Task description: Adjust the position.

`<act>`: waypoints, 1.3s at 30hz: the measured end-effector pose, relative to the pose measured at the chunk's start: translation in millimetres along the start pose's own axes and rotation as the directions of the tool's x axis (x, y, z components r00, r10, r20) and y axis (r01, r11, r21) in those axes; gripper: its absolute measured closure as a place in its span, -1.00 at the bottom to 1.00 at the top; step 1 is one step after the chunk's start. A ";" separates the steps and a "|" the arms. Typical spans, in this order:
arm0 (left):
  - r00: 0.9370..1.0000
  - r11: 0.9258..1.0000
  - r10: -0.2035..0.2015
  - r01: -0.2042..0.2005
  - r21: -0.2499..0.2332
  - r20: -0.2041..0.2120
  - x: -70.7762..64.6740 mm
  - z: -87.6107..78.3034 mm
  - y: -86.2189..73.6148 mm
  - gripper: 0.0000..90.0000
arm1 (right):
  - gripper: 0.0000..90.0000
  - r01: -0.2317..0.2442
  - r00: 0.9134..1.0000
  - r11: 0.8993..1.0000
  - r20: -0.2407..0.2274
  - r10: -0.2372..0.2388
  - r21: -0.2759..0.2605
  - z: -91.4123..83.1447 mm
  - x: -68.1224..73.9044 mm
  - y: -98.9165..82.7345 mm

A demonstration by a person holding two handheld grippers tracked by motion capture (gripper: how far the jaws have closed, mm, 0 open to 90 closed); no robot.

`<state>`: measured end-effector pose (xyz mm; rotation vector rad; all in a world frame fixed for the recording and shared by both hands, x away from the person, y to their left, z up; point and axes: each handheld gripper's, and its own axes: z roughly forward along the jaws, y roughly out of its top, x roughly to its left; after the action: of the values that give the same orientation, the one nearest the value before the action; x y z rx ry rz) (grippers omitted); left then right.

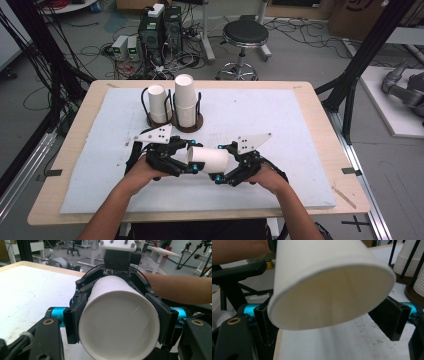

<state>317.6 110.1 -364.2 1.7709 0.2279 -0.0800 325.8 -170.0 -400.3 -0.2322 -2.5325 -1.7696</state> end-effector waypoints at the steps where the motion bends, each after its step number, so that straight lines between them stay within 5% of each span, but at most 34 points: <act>1: 1.000 1.000 -0.002 0.002 0.000 0.001 0.1 0.1 -0.2 -0.20 | -0.45 0.009 1.000 1.000 -0.014 -0.009 -0.003 -1.0 0.2 0.6; 11: 0.998 0.999 -0.050 0.050 0.012 -0.046 0.6 -0.7 0.6 -0.37 | -0.39 0.056 0.998 0.998 -0.003 -0.056 0.002 -7.0 0.2 1.7; 18: 1.000 0.999 -0.024 0.024 0.025 -0.010 1.6 -2.5 -1.1 -0.22 | -0.38 0.053 0.999 0.998 -0.001 -0.053 0.019 -6.9 -0.3 0.8; 24: 1.000 1.000 -0.012 0.012 -0.009 -0.004 1.4 -4.4 -1.5 -0.20 | -0.52 -0.009 1.000 1.000 -0.010 0.009 -0.011 -5.9 0.4 1.1; 27: 1.000 1.000 -0.007 0.007 -0.007 -0.003 1.4 -4.2 -1.6 -0.20 | -0.45 0.014 1.000 1.000 -0.011 -0.015 -0.014 -8.2 0.1 1.8; 39: 1.000 0.997 -0.016 0.018 0.075 -0.024 -0.1 1.8 -2.8 -0.30 | -0.35 0.067 0.998 0.998 -0.011 -0.067 0.009 -12.8 0.6 2.4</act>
<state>317.0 108.9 -367.3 1.8453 0.2603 -0.0811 324.9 -181.1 -393.6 -0.1387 -2.5696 -1.7759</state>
